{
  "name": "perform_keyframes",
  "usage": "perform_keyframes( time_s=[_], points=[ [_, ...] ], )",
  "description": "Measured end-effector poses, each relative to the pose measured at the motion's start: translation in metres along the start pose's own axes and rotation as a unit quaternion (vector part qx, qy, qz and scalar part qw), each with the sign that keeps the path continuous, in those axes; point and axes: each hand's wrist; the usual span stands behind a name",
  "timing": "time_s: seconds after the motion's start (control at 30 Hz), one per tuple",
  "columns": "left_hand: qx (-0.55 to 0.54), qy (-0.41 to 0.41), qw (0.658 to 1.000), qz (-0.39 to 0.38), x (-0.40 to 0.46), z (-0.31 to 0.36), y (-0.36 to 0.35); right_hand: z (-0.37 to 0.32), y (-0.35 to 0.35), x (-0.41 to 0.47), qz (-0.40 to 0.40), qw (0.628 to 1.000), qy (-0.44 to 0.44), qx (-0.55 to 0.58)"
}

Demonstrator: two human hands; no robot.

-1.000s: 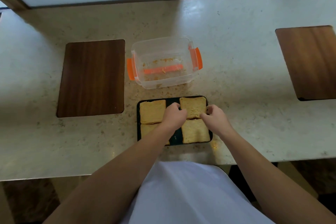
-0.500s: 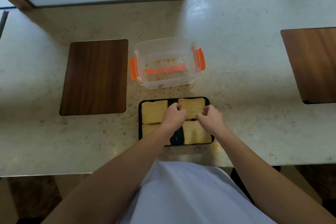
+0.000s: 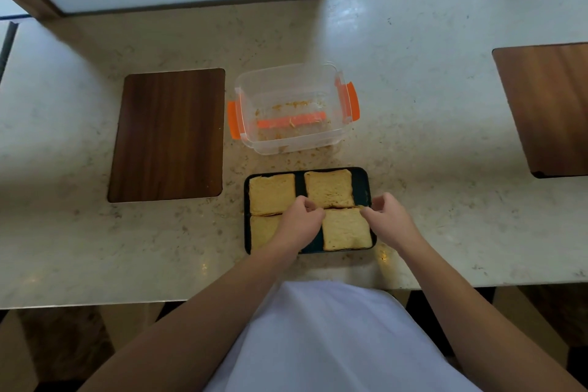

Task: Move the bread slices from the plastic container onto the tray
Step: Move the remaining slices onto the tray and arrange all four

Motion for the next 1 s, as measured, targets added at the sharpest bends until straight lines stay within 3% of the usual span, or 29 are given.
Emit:
perform_keyframes(
  time_s=[0.17, 0.57, 1.0],
  points=[
    [-0.016, 0.023, 0.999, -0.033, -0.006, -0.003, -0.015, 0.010, -0.002, -0.014, -0.012, 1.000, -0.017, -0.016],
    [-0.053, 0.054, 0.997, -0.025, -0.004, -0.015, 0.000, -0.002, -0.022, -0.022, -0.059, 0.998, -0.002, 0.001],
    [-0.005, 0.017, 1.000, -0.005, 0.007, 0.009, 0.021, -0.027, -0.013, -0.001, -0.072, 0.993, -0.035, 0.084]
  ],
)
Point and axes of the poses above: each hand's wrist, its own x-axis towards the middle knuckle, its own y-axis out of the back of the hand, z = x × y, and after that the axes turned 7 degrees about x, right-handed
